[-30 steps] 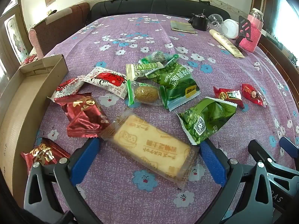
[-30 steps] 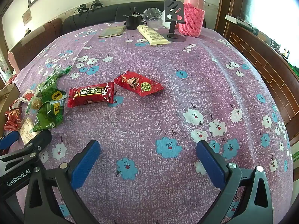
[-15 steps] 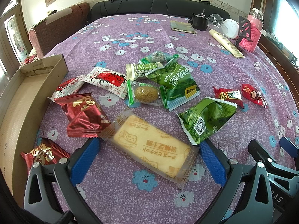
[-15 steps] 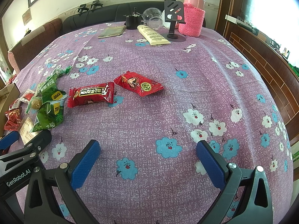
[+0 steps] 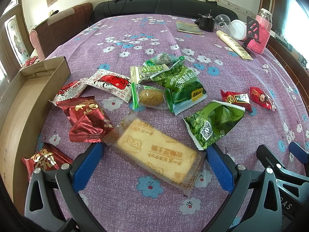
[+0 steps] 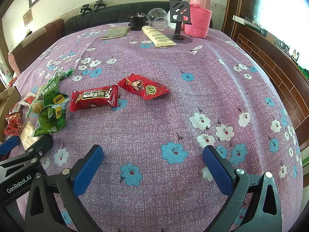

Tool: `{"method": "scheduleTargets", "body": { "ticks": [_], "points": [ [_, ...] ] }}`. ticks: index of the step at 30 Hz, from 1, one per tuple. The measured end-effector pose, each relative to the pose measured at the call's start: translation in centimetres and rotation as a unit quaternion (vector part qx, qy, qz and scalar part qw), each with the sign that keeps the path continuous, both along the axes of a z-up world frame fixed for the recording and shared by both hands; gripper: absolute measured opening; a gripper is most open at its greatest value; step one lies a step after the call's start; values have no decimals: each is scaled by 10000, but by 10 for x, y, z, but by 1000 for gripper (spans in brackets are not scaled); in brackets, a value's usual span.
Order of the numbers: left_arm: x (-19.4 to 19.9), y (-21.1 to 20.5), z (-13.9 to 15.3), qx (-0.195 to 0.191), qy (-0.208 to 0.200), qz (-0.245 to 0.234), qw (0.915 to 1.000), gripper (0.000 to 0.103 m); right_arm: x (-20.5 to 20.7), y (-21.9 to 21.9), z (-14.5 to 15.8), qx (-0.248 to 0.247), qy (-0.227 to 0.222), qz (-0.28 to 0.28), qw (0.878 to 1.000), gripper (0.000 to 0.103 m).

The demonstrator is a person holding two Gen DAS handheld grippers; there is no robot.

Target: Organize snacks

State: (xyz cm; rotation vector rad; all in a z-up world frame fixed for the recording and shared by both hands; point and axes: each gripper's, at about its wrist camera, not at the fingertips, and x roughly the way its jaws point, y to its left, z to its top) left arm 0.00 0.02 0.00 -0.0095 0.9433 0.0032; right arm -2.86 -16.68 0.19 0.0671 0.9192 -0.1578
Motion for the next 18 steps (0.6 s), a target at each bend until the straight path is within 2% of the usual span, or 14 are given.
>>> {"method": "scheduleTargets", "body": {
  "ticks": [12,18],
  "points": [
    [1,-1,0,2,33,98,9999,103,0,0,0,10,3,-3,10000,103],
    [2,-1,0,-1,117,26,9999,103,3,-3,0,48,225,142,9996,103]
  ]
}}
